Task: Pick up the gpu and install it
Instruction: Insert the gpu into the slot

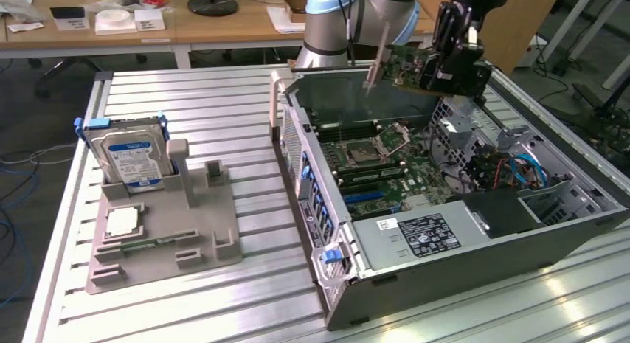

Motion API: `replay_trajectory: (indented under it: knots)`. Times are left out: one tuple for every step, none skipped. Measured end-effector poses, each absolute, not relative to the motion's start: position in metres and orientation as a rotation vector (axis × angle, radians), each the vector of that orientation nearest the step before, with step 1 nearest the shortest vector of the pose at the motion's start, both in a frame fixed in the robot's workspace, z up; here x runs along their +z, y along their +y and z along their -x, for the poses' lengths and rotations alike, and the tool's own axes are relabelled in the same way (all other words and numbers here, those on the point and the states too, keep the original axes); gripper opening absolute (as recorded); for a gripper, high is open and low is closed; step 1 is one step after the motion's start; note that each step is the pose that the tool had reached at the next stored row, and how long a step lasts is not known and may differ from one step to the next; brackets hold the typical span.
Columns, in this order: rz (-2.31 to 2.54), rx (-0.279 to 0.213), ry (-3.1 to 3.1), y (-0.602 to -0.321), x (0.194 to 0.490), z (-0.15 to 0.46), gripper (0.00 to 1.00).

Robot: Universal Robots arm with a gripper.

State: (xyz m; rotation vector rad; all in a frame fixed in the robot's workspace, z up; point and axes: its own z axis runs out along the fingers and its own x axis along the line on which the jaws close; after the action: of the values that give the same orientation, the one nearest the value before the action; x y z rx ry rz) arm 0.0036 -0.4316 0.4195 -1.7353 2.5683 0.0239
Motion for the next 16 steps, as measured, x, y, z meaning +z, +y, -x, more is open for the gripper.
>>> replay_trajectory:
  knots:
    - [1.739,0.039,2.557,-0.4316,0.4193,-0.0037,0.28]
    - [1.745,0.048,2.549,-0.4316,0.4191,-0.0036,0.28]
    - [1.757,0.05,2.539,-0.4316,0.4188,-0.0036,0.28]
    - [1.772,0.05,2.527,-0.4316,0.4186,-0.0036,0.28]
    - [1.79,0.05,2.513,-0.4316,0.4184,-0.0036,0.28]
    - [1.808,0.049,2.498,-0.4316,0.4182,-0.0037,0.28]
    - [1.827,0.047,2.483,-0.4316,0.418,-0.0037,0.28]
    - [1.847,0.046,2.466,-0.4316,0.4177,-0.0037,0.28]
    - [1.867,0.045,2.45,-0.4316,0.4174,-0.0037,0.28]
    - [1.887,0.045,2.433,-0.4316,0.4171,-0.0037,0.28]
    - [1.908,0.045,2.416,-0.4316,0.4168,-0.0036,0.28]
    - [1.929,0.046,2.399,-0.4316,0.4165,-0.0036,0.28]
    - [1.951,0.047,2.382,-0.4316,0.4162,-0.0036,0.28]
    - [1.972,0.047,2.365,-0.4316,0.4159,-0.0036,0.28]
    - [1.995,0.048,2.346,-0.4316,0.4157,-0.0036,0.28]
    - [2.016,0.049,2.328,-0.4316,0.4154,-0.0036,0.28]
